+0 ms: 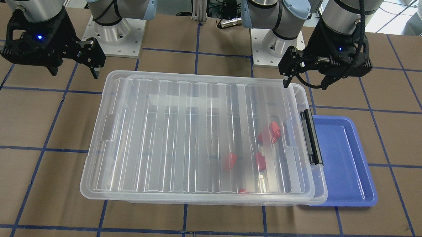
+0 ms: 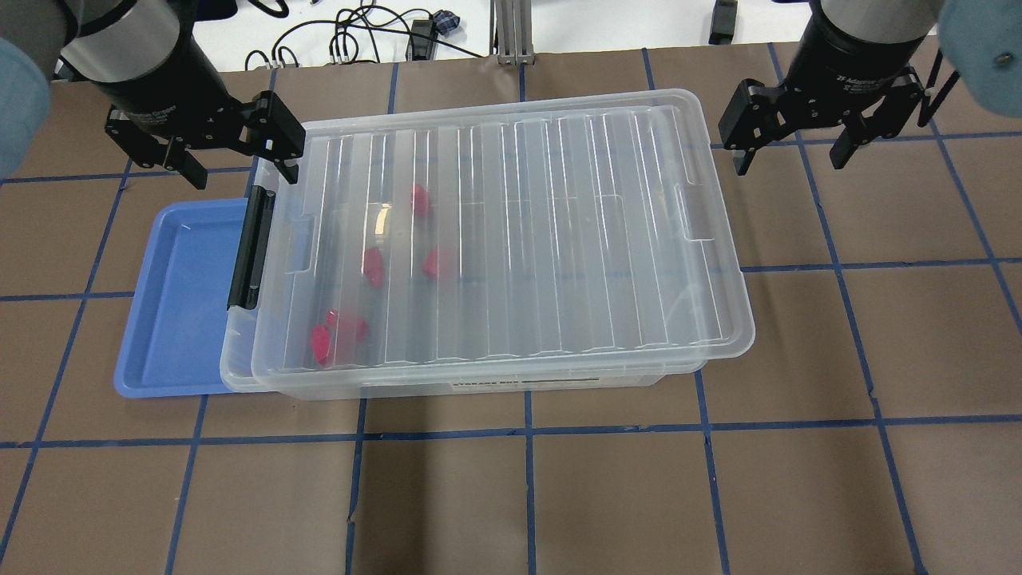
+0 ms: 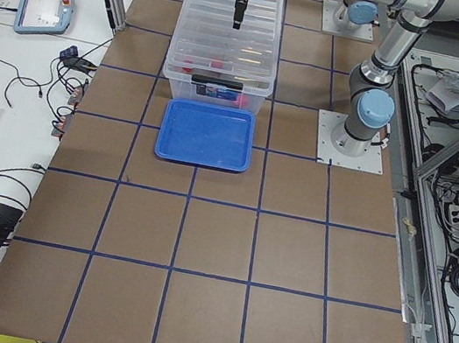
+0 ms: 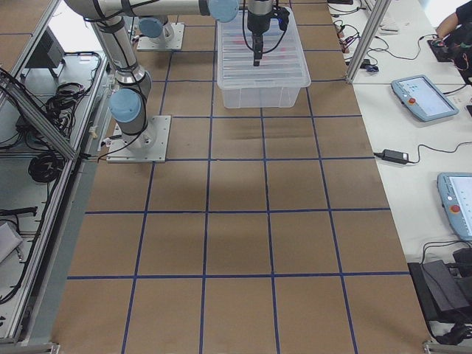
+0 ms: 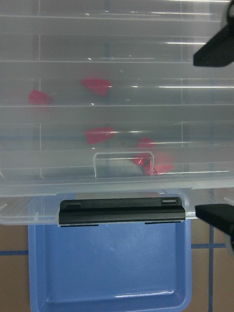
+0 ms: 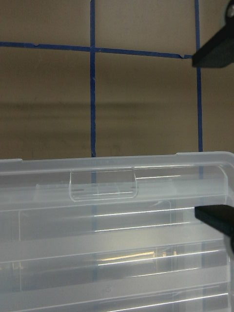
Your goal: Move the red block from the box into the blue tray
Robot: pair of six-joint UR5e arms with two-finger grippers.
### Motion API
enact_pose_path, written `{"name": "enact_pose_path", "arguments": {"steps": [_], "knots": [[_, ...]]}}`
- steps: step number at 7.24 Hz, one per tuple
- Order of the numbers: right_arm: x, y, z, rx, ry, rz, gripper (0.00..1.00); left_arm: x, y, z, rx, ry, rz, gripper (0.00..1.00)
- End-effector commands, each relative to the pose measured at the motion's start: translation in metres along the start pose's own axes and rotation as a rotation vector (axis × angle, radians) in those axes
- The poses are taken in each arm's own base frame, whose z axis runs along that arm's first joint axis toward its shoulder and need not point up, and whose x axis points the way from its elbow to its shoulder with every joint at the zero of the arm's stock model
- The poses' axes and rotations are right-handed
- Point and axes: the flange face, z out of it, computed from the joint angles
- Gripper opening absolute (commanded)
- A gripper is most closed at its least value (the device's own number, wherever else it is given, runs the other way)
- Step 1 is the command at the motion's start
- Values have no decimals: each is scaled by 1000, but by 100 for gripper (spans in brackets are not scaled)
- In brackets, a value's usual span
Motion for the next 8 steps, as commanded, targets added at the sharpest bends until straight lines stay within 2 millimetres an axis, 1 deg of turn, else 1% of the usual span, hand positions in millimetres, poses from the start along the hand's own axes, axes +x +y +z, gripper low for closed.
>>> {"name": "enact_pose_path", "arguments": {"steps": [1,5,8], "knots": [[4,-1,0,0,1,7,100,0,1,0,1,0,-3,100],[2,0,0,-1,-6,0,100,1,2,3,-5,0,-3,100],[1,-2,2,-6,-15,6,100,1,1,-1,4,0,-5,100]]}}
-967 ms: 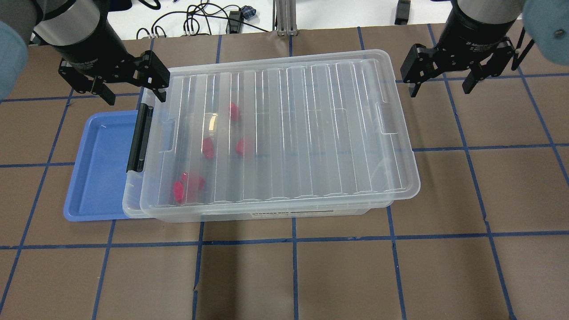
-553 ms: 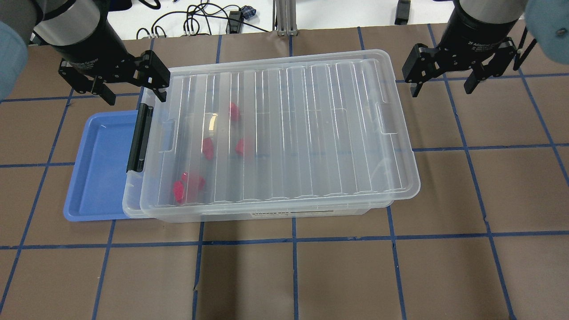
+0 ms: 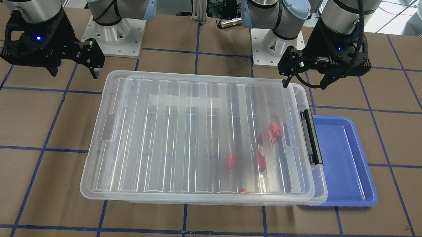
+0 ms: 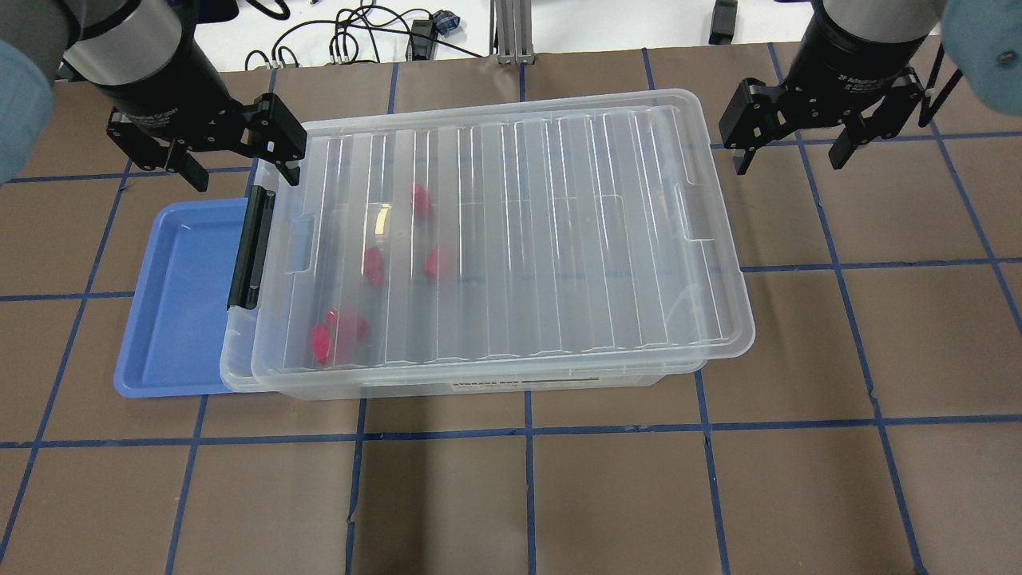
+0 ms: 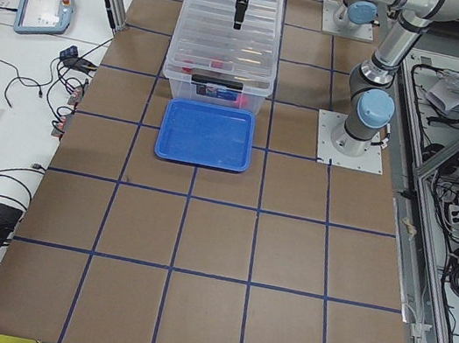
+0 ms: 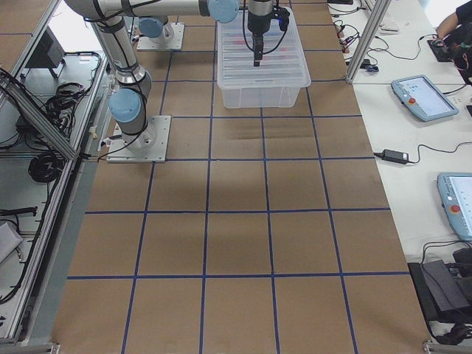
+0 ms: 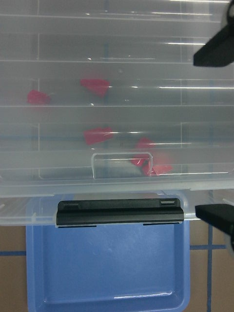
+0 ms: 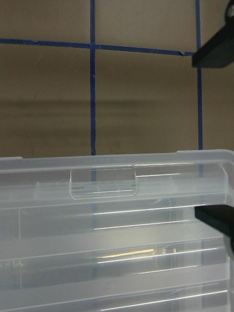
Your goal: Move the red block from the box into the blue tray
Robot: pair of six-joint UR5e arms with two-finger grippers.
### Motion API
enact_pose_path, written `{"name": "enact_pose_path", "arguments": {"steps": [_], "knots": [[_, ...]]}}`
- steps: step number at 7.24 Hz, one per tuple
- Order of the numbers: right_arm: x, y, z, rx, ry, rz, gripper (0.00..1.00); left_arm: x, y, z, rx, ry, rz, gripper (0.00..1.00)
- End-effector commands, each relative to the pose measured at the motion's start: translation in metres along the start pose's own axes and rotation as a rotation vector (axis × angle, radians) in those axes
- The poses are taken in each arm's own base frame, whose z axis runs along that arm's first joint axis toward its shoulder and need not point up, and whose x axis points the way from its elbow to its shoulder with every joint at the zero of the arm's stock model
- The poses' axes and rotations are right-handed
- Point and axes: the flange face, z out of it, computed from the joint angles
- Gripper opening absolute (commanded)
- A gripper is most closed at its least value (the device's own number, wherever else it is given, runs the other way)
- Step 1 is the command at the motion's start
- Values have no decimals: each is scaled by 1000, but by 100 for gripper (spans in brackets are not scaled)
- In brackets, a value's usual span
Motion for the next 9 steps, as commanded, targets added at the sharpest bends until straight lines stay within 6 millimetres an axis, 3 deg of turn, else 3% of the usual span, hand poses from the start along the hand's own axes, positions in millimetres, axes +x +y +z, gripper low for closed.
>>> {"name": "enact_pose_path", "arguments": {"steps": [1,5,6,7,9], "knots": [[-1,-2,4,-7,-1,1,100,-2,-2,0,1,0,-3,100],[1,-2,3,-19,4,-9,100,-1,-3,0,3,1,-2,100],[1,-4,11,-35,8,-10,100,-1,-3,0,3,1,-2,100],[-1,-10,17,-29,-5,-9,100,-1,-3,0,3,1,-2,100],[0,-39,43,-39,-4,3,100,-1,-2,-1,4,1,-2,100]]}}
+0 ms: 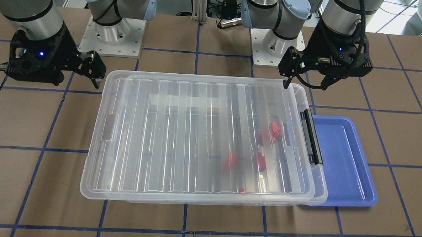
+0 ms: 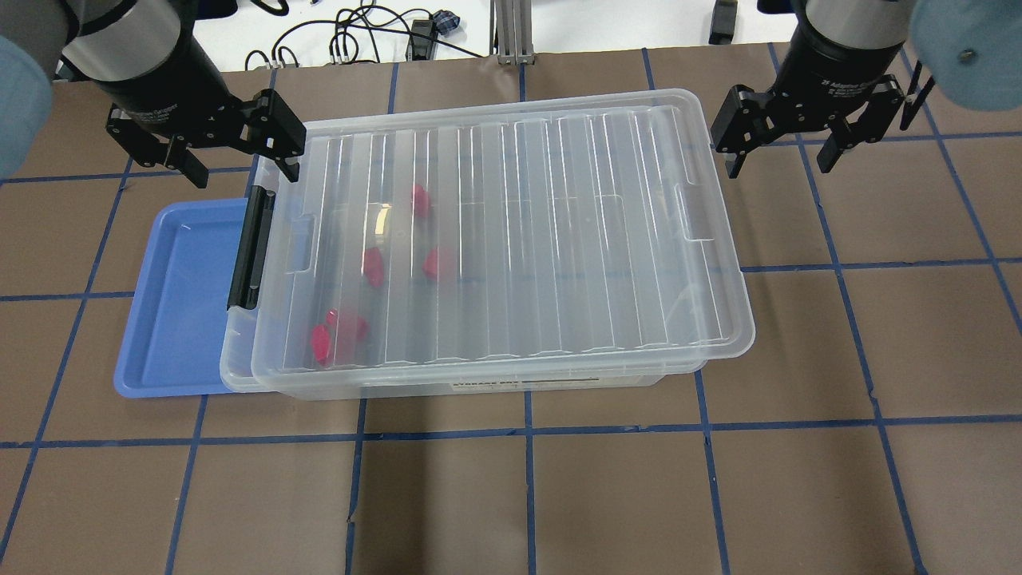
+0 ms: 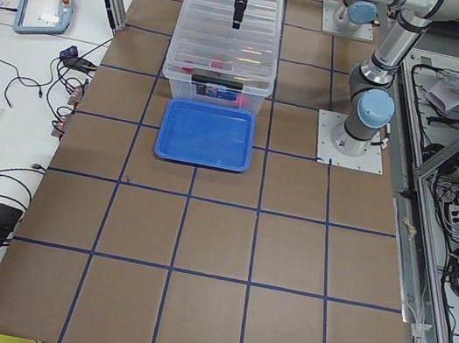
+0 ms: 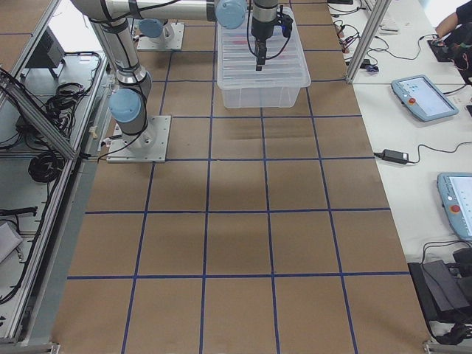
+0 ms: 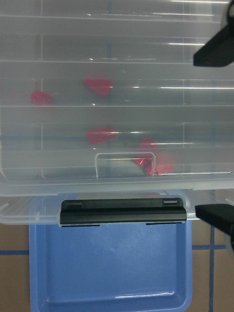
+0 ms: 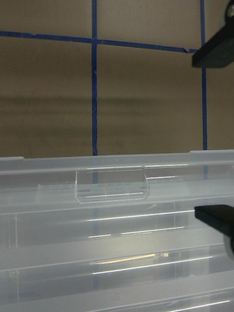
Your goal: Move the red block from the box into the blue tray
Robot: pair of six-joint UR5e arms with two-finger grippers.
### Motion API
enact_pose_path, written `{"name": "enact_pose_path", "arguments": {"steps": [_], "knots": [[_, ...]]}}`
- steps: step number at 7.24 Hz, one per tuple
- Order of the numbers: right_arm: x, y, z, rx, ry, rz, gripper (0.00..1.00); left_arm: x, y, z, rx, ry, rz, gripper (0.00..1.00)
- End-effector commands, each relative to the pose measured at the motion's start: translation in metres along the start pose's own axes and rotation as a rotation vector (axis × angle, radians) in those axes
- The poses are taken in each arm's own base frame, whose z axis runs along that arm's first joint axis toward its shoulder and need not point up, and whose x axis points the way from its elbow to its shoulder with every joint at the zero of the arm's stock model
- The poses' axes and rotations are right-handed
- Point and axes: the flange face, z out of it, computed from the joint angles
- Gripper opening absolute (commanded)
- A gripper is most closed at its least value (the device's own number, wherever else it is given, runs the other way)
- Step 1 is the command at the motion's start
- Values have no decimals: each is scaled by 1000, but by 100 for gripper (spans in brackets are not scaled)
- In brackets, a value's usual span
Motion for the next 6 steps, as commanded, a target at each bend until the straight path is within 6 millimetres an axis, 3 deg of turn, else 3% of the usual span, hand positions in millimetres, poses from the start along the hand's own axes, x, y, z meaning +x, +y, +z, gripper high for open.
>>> {"name": "enact_pose_path", "arguments": {"steps": [1,2,6], "knots": [[1,-39,38,23,2,4,100,0,0,0,1,0,0,100],[1,-55,56,27,-5,5,100,0,0,0,-1,0,0,100],[2,-70,98,-47,-4,6,100,0,1,0,1,0,0,100]]}}
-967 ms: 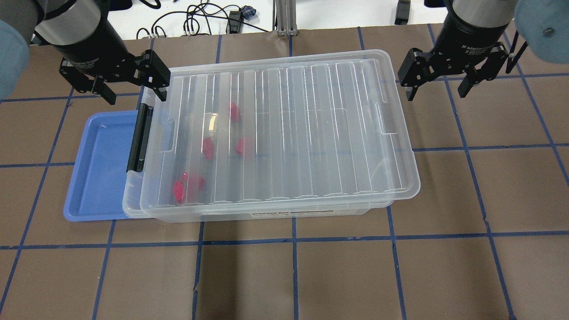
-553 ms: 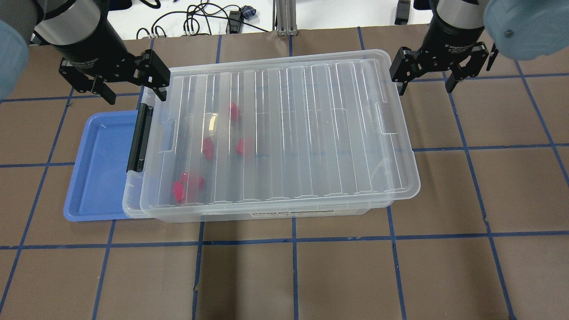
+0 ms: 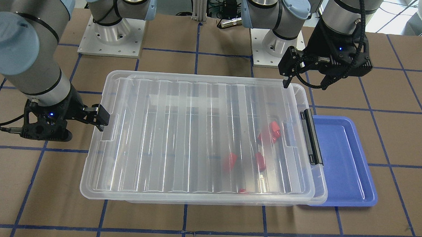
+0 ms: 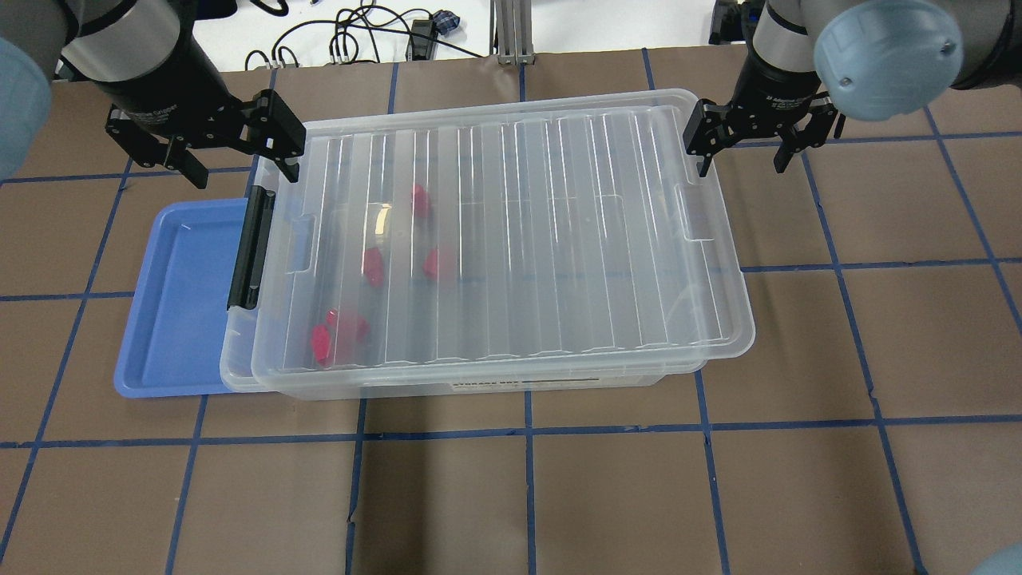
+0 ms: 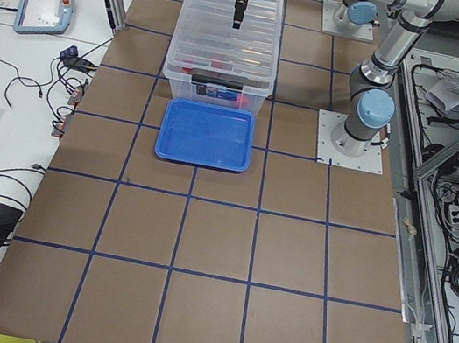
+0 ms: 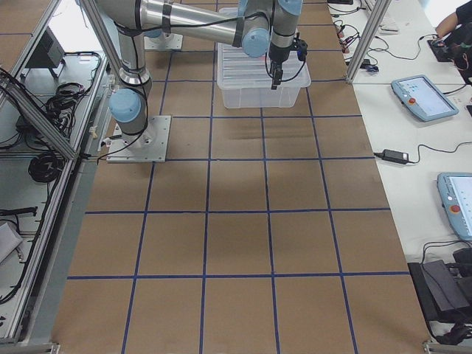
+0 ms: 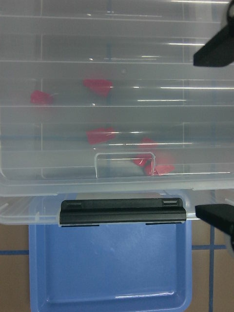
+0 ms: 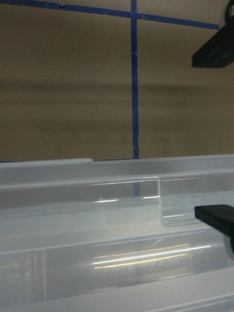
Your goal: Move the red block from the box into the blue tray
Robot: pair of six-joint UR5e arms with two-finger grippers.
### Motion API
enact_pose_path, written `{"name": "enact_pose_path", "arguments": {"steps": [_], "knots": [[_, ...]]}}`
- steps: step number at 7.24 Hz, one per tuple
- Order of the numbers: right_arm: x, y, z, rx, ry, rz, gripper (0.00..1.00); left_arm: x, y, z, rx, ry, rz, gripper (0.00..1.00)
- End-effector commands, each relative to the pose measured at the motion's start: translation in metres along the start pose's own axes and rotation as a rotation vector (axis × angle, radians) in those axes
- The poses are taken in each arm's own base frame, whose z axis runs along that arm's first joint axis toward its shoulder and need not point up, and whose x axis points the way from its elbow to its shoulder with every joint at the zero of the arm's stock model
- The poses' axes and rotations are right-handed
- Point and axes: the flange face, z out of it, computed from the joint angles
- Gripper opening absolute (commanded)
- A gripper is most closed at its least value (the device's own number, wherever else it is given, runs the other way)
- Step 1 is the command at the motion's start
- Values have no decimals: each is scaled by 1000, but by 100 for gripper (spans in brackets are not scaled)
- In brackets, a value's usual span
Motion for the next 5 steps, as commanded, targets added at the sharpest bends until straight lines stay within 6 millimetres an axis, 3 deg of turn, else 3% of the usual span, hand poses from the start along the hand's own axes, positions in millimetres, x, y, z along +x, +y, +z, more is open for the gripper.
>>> {"name": "enact_pose_path", "arguments": {"steps": [1,5], "knots": [[0,-7,21,-38,-2,1,100,0,0,0,0,0,0,100],[5,-20,42,-65,13,5,100,0,1,-1,2,0,0,100]]}}
